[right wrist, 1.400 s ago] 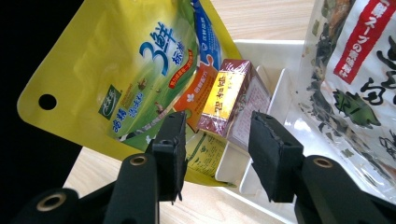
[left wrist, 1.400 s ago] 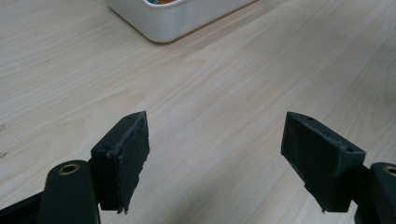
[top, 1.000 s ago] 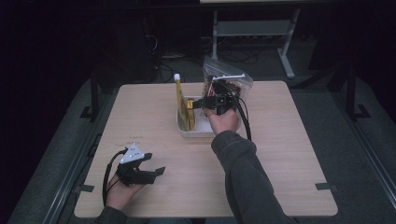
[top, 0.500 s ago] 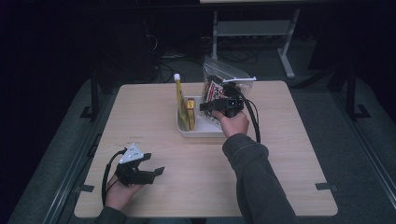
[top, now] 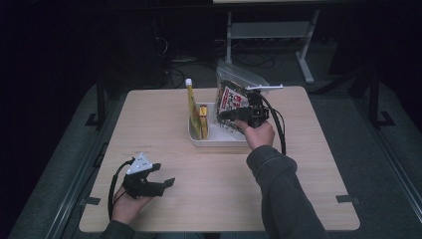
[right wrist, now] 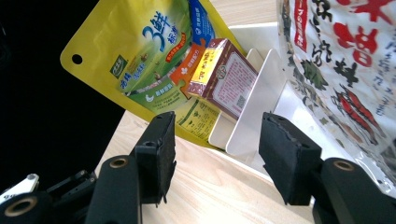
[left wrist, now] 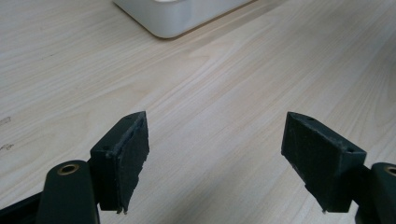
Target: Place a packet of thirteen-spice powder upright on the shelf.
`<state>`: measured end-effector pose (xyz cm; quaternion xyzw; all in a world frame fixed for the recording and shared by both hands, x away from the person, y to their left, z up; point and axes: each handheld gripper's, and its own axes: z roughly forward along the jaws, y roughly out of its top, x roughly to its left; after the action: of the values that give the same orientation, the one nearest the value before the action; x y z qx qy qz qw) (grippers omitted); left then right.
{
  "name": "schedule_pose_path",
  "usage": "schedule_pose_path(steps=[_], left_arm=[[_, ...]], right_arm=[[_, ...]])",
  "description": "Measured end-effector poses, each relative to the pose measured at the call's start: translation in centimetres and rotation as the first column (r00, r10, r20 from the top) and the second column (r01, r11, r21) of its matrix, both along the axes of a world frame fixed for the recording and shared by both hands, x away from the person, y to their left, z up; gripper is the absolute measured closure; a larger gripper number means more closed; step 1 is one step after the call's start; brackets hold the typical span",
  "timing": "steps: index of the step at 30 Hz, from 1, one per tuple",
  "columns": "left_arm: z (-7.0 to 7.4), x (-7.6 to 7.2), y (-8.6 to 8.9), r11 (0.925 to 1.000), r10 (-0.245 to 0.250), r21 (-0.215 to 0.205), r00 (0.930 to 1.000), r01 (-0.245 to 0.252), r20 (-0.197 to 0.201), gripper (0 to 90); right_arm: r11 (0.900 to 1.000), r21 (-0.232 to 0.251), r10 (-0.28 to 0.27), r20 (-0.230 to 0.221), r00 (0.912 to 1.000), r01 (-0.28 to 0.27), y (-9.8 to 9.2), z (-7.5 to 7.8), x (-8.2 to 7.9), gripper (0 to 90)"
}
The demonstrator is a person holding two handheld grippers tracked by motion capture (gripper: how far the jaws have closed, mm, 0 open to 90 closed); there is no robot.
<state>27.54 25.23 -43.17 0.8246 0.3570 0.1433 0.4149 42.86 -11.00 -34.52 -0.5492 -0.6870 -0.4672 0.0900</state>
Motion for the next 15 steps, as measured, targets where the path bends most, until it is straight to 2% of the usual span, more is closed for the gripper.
schedule_pose_path(steps=[15], left_arm=[[-0.1, 0.0, 0.0, 1.0, 0.0, 0.002, 1.0, 0.0, -0.003, 22.3]], right_arm=[[1.0, 0.022, 0.02, -0.009, 0.9998, -0.02, -2.3, -0.6, -1.2, 43.8]])
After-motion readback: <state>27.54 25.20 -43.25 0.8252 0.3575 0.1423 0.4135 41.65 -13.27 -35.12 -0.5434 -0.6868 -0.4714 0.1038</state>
